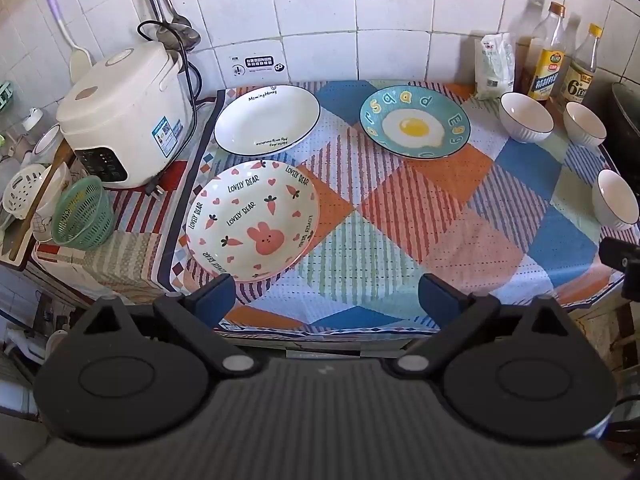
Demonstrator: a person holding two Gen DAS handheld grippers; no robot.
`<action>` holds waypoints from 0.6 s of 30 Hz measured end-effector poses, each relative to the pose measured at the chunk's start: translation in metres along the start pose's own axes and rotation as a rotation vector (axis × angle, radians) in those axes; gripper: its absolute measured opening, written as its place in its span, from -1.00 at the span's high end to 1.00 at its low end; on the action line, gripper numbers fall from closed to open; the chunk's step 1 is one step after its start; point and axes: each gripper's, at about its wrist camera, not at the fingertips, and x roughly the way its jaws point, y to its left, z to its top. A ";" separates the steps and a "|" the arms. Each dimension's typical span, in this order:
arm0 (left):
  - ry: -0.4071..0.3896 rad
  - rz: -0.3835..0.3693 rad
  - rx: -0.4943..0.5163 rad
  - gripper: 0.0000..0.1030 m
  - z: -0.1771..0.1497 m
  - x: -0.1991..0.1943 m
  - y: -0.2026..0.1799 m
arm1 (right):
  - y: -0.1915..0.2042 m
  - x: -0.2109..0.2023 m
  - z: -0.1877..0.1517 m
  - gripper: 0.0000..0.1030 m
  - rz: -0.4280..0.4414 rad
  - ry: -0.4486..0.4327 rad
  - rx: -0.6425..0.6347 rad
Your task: Organize plates and bowls
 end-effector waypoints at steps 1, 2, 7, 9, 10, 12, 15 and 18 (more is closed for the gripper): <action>-0.001 0.000 0.000 -0.92 0.000 0.000 0.000 | 0.000 0.000 0.000 -0.99 0.000 0.000 -0.001; -0.002 -0.001 -0.001 -0.92 -0.001 0.000 0.000 | 0.000 0.001 0.001 -0.99 0.000 0.000 -0.001; -0.005 -0.004 0.007 -0.92 -0.004 0.001 -0.006 | 0.003 0.001 -0.003 -0.99 0.001 0.001 -0.004; 0.011 -0.020 -0.009 -0.91 0.002 0.004 0.002 | 0.004 0.002 -0.003 -0.99 0.002 0.001 -0.008; 0.013 -0.024 -0.014 -0.90 0.002 0.005 0.002 | 0.005 0.002 -0.003 -0.99 0.002 -0.001 -0.010; 0.016 -0.030 -0.025 -0.87 0.003 0.006 0.003 | 0.005 0.001 -0.005 -0.99 -0.001 -0.001 -0.013; 0.004 -0.029 -0.033 -0.87 0.000 0.005 0.003 | 0.006 -0.002 -0.007 -0.99 -0.005 -0.005 -0.016; -0.005 -0.029 -0.029 -0.87 -0.003 0.006 0.004 | 0.005 0.001 -0.003 -0.99 -0.003 0.001 -0.017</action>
